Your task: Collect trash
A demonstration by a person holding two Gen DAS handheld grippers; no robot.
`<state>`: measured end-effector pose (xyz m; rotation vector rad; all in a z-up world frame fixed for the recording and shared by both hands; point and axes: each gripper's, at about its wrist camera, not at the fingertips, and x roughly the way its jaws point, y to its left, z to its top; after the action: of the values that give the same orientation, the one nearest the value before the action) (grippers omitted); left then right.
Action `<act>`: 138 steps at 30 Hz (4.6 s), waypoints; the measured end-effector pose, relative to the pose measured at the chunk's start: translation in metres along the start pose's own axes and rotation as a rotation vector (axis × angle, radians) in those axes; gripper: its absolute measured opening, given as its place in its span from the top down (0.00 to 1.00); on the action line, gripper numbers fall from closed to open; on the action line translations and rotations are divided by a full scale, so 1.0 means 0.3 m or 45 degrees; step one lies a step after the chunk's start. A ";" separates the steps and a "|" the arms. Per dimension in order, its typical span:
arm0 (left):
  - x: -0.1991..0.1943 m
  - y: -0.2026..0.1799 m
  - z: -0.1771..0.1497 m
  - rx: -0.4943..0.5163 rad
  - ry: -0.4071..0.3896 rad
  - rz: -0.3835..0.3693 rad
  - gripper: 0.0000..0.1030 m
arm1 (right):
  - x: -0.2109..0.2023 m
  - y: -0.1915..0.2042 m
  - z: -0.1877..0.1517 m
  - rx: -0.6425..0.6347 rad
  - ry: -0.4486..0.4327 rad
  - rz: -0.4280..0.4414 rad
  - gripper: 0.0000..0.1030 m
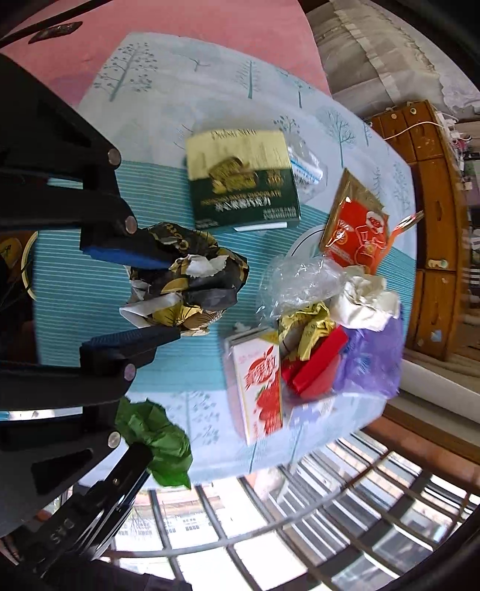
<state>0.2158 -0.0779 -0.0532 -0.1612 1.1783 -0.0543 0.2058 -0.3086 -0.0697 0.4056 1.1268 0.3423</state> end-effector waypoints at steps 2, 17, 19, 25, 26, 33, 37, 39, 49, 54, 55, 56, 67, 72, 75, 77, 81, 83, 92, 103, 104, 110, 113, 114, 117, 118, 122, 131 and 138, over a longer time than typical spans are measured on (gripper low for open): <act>-0.056 0.013 -0.040 0.004 -0.016 -0.024 0.72 | -0.029 0.028 -0.032 -0.013 -0.001 0.013 0.81; -0.218 0.116 -0.495 0.124 0.062 -0.027 0.72 | -0.057 0.257 -0.430 -0.208 0.175 0.006 0.81; -0.190 0.132 -0.551 0.121 0.098 -0.022 0.72 | -0.035 0.270 -0.485 -0.221 0.203 -0.016 0.81; -0.095 0.187 -0.716 0.129 0.179 -0.012 0.72 | 0.047 0.274 -0.648 -0.247 0.282 -0.090 0.81; -0.078 0.196 -0.735 0.124 0.196 -0.008 0.72 | 0.066 0.267 -0.675 -0.248 0.295 -0.109 0.81; 0.104 0.291 -0.889 0.038 0.314 -0.032 0.72 | 0.207 0.162 -0.817 -0.177 0.376 -0.200 0.81; 0.220 0.328 -0.952 -0.012 0.362 -0.054 0.71 | 0.299 0.087 -0.879 -0.132 0.422 -0.229 0.81; 0.285 0.344 -0.976 -0.042 0.385 -0.065 0.71 | 0.336 0.062 -0.907 -0.122 0.440 -0.234 0.81; 0.524 0.364 -1.059 -0.077 0.451 -0.039 0.65 | 0.540 -0.042 -0.972 -0.120 0.505 -0.261 0.80; 0.579 0.367 -1.069 -0.066 0.461 -0.014 0.49 | 0.601 -0.053 -0.986 -0.128 0.512 -0.252 0.77; 0.585 0.363 -1.067 -0.068 0.466 -0.015 0.42 | 0.616 -0.052 -0.989 -0.129 0.524 -0.253 0.77; 0.592 0.364 -1.064 -0.069 0.471 -0.016 0.36 | 0.636 -0.052 -0.993 -0.128 0.539 -0.250 0.77; 0.527 0.442 -1.016 -0.118 0.443 0.026 0.18 | 0.618 -0.034 -0.951 -0.109 0.503 -0.268 0.47; 0.446 0.437 -0.991 -0.135 0.424 0.003 0.18 | 0.570 0.019 -0.932 -0.140 0.484 -0.301 0.47; 0.395 0.437 -0.974 -0.137 0.420 -0.008 0.16 | 0.529 0.049 -0.919 -0.157 0.462 -0.314 0.47; 0.350 0.433 -0.966 -0.126 0.404 -0.010 0.15 | 0.494 0.074 -0.910 -0.167 0.444 -0.324 0.47; 0.280 0.432 -0.952 -0.109 0.359 -0.014 0.15 | 0.445 0.111 -0.898 -0.179 0.425 -0.328 0.47; 0.257 0.437 -0.949 -0.116 0.339 -0.015 0.15 | 0.428 0.130 -0.893 -0.189 0.422 -0.328 0.47; 0.176 0.512 -0.956 -0.148 0.174 0.104 0.15 | 0.442 0.224 -0.887 -0.338 0.365 -0.292 0.47; 0.150 0.764 -1.076 -0.519 0.014 0.437 0.15 | 0.626 0.388 -0.943 -0.638 0.460 -0.130 0.47; 0.153 0.793 -1.098 -0.575 -0.002 0.496 0.15 | 0.659 0.413 -0.953 -0.681 0.477 -0.104 0.47; 0.197 0.995 -1.299 -0.967 -0.020 0.723 0.15 | 0.841 0.542 -1.064 -0.889 0.576 0.027 0.47; 0.238 1.102 -1.458 -1.166 0.008 0.811 0.17 | 0.963 0.612 -1.165 -0.994 0.647 0.092 0.47; 0.255 1.138 -1.516 -1.231 0.016 0.833 0.17 | 1.012 0.638 -1.208 -1.026 0.670 0.119 0.47; 0.317 1.233 -1.680 -1.410 0.045 0.890 0.19 | 1.130 0.687 -1.314 -1.089 0.708 0.171 0.47; 0.346 1.269 -1.743 -1.475 0.053 0.901 0.20 | 1.191 0.707 -1.368 -1.107 0.722 0.188 0.47; 0.455 1.378 -1.941 -1.642 0.079 0.946 0.23 | 1.401 0.758 -1.553 -1.140 0.755 0.230 0.47; 0.768 1.569 -2.251 -1.829 0.096 1.035 0.23 | 1.898 0.792 -1.955 -1.219 0.836 0.233 0.47; 0.939 1.645 -2.411 -1.983 0.111 1.052 0.23 | 2.125 0.763 -2.116 -1.249 0.843 0.285 0.47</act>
<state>-0.3647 0.3031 -0.6564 -1.0106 1.0550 1.6188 -0.1411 0.2742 -0.7034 -0.4977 1.3908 1.2184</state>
